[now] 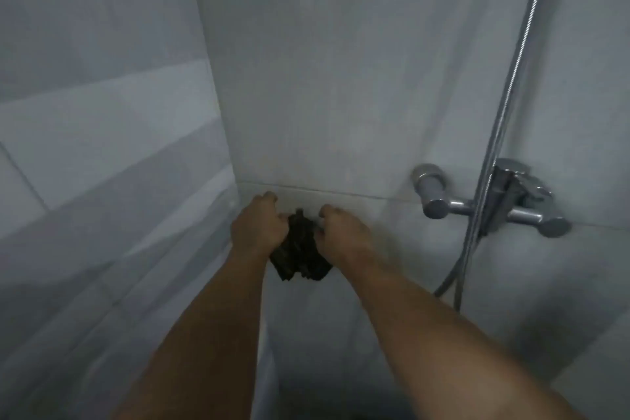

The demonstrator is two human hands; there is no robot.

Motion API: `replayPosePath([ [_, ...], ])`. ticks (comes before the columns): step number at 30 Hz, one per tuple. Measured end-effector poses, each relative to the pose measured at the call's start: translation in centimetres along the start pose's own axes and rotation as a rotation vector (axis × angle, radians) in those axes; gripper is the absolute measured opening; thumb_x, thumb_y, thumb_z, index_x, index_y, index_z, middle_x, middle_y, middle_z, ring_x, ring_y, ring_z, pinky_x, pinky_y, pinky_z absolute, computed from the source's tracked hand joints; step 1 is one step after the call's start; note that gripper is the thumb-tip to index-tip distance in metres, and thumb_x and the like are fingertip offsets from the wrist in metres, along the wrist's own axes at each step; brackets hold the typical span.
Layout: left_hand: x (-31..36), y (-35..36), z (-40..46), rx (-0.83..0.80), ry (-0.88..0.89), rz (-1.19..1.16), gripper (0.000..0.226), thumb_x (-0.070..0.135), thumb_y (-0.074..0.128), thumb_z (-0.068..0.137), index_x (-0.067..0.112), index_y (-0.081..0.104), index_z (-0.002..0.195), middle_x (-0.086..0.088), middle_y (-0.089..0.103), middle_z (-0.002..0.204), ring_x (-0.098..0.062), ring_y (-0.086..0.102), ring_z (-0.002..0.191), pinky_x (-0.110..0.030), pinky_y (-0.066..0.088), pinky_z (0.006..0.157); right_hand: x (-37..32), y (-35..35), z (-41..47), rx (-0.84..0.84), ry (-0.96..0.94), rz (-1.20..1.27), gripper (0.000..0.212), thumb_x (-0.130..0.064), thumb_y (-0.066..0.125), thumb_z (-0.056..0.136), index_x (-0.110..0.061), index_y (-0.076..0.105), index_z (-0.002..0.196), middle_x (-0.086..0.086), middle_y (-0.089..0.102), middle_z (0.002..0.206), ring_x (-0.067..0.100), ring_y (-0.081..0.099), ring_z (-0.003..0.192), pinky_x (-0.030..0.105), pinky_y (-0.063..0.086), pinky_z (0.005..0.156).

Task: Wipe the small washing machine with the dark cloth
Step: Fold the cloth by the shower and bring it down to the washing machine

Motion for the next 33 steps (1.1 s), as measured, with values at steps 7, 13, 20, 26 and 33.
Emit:
replayPosePath([
  [7,-3.3,5.6,-0.2,-0.006,0.026,-0.208,0.019,0.03,0.057,0.09,0.019,0.063,0.104,-0.001,0.07,0.093,-0.021,0.066,0.082,-0.036,0.056,0.07,1.4,6.1,-1.2,0.091,0.167,0.116,0.027,-0.035,0.057,0.097,-0.017,0.057,0.118,0.005,0.061,0.112,0.028,0.066,0.087,0.039,0.056,0.07],
  [13,-3.1,4.3,-0.2,-0.146,-0.023,-0.31,0.012,0.028,0.061,0.079,0.024,0.058,0.068,0.0,0.065,0.07,-0.02,0.065,0.069,-0.032,0.051,0.064,2.0,2.7,-1.7,0.2,0.218,0.208,0.018,-0.028,0.064,0.08,-0.015,0.072,0.09,0.005,0.057,0.1,0.027,0.059,0.088,0.037,0.052,0.072],
  [20,0.2,2.5,-6.2,-0.59,-0.225,-0.63,0.043,0.008,0.056,0.083,0.023,0.053,0.042,0.001,0.056,0.054,-0.022,0.053,0.062,-0.028,0.04,0.065,4.6,-0.8,-4.9,0.05,0.22,0.221,0.024,-0.027,0.063,0.082,-0.024,0.072,0.104,0.007,0.055,0.119,0.03,0.052,0.113,0.041,0.048,0.095],
  [26,-0.7,13.9,-18.3,-0.878,-0.624,-1.037,0.035,-0.003,0.043,0.073,0.004,0.065,0.1,-0.014,0.064,0.086,-0.031,0.062,0.081,-0.034,0.05,0.068,10.9,8.1,-15.7,-0.041,0.43,0.303,0.041,-0.039,0.06,0.094,-0.03,0.056,0.134,0.007,0.052,0.134,0.027,0.05,0.122,0.049,0.044,0.102],
  [33,-3.7,34.1,-35.4,-0.963,-0.816,-1.175,0.044,-0.004,0.038,0.082,0.002,0.058,0.121,-0.021,0.071,0.103,-0.034,0.069,0.087,-0.038,0.061,0.071,25.6,24.5,-38.1,-0.28,1.106,0.708,0.072,-0.07,0.044,0.092,-0.007,0.065,0.12,0.016,0.069,0.111,0.033,0.067,0.106,0.043,0.053,0.095],
])
Point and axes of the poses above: each hand's wrist, its own z-axis towards the middle knuckle, its own y-axis out of the palm, x = y × z, the point moved 4 cm from there along z, towards the middle knuckle
